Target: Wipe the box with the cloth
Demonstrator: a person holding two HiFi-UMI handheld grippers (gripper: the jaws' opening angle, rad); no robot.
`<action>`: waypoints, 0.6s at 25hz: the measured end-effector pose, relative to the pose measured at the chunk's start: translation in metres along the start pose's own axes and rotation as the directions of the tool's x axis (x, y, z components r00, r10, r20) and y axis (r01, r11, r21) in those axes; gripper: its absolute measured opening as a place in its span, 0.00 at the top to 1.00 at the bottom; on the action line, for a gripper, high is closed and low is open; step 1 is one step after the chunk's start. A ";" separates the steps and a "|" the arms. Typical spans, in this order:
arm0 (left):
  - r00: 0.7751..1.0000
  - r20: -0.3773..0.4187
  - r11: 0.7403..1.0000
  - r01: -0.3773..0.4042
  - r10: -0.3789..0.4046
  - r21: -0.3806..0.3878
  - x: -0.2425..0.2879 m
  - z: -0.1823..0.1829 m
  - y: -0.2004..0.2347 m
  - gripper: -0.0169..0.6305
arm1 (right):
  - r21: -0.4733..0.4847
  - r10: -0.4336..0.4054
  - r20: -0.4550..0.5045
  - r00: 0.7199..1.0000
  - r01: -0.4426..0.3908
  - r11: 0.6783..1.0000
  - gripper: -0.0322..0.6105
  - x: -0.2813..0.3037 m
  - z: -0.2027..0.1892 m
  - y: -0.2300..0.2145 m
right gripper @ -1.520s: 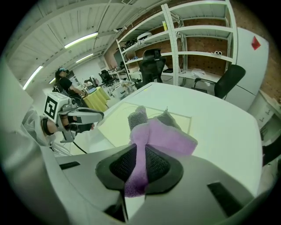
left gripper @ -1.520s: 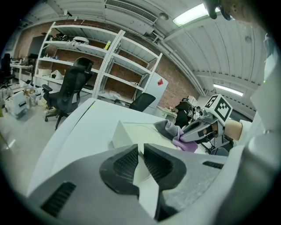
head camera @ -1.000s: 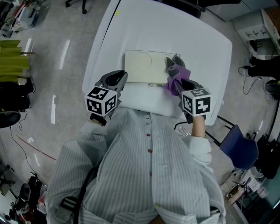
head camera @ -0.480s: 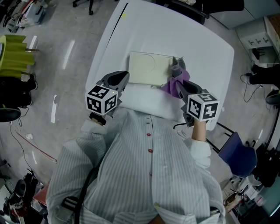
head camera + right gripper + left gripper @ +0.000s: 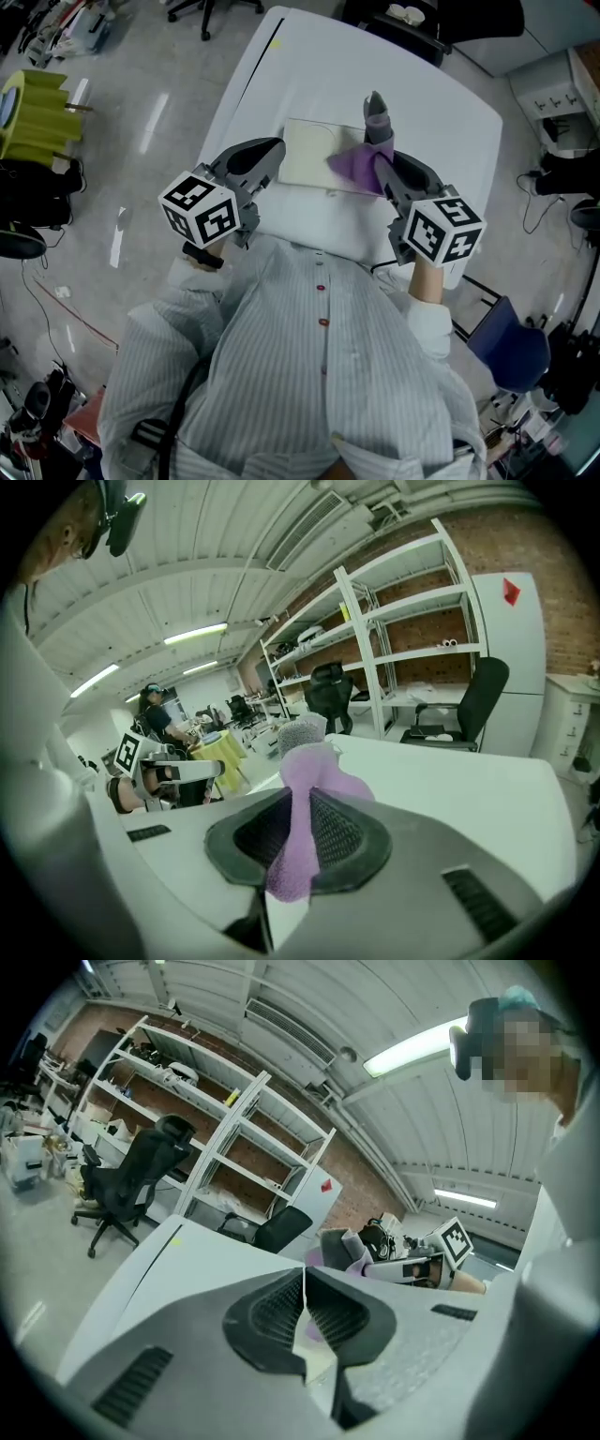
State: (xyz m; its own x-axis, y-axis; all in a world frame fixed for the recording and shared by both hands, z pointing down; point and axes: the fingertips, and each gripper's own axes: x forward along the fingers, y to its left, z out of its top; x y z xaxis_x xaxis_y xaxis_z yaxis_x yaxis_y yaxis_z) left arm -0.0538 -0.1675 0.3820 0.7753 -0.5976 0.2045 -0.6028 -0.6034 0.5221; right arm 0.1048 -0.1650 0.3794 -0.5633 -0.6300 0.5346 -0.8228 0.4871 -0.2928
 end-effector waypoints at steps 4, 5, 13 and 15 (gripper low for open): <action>0.998 0.051 0.999 0.036 -0.038 0.041 0.004 0.028 -0.020 0.95 | -0.040 0.020 0.075 0.997 -0.017 0.999 0.86 -0.003 0.026 0.011; 0.997 0.058 0.997 0.042 -0.046 0.061 0.004 0.035 -0.025 0.95 | -0.055 0.024 0.092 0.995 -0.019 0.998 0.86 -0.005 0.032 0.014; 0.992 0.084 0.979 0.082 -0.099 0.188 0.009 0.067 -0.062 0.95 | -0.150 0.053 0.199 0.979 -0.023 0.988 0.86 -0.023 0.069 0.035; 0.991 0.078 0.971 0.089 -0.108 0.222 0.011 0.069 -0.070 0.95 | -0.162 0.057 0.221 0.974 -0.021 0.987 0.86 -0.028 0.073 0.037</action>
State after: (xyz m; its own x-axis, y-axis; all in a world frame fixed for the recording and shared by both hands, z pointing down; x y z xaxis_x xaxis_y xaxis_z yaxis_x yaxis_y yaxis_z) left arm -0.0160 -0.1686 0.2907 0.8189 -0.5682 0.0811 -0.5584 -0.7561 0.3413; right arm 0.0846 -0.1735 0.2952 -0.6122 -0.7190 0.3290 -0.7875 0.5918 -0.1721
